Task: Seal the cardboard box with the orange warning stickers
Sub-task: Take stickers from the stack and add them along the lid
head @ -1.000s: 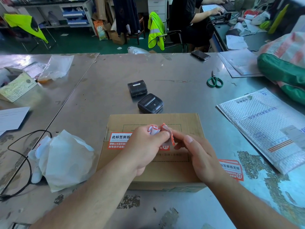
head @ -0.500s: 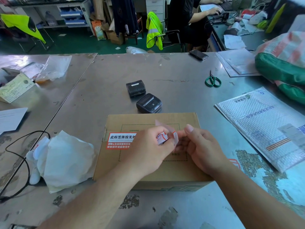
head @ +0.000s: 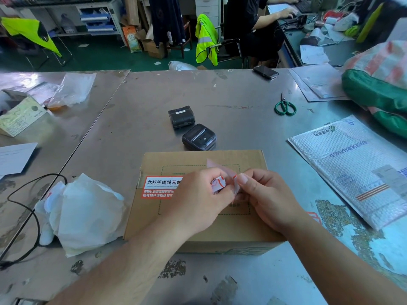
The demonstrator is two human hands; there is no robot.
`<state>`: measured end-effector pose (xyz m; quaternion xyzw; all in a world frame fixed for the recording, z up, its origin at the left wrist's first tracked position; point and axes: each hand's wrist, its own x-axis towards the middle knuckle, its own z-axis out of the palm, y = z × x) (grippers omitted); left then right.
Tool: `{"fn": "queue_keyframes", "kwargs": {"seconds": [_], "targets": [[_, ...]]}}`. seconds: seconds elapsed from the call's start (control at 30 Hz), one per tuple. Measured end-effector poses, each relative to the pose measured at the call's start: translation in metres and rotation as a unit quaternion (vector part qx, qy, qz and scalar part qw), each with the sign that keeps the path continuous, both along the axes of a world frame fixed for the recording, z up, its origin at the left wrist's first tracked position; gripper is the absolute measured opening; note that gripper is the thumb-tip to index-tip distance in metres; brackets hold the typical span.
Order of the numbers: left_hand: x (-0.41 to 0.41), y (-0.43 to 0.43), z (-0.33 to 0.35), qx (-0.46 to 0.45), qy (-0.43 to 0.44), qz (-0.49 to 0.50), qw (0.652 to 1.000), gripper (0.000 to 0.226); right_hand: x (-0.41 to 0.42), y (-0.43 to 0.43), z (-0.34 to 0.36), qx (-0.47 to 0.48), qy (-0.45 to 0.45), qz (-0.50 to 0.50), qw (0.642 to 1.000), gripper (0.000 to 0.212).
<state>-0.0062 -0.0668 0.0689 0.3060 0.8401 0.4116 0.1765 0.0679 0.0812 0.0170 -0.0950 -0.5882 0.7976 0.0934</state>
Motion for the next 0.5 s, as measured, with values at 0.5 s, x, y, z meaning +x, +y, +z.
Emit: {"fn": "queue_keyframes", "kwargs": {"seconds": [0.5], "targets": [[-0.0017,0.0011,-0.0021,0.020,-0.011,-0.015,1.000,0.017,-0.0026,0.0020,-0.0048,-0.024,-0.005,-0.025,0.999,0.046]]}}
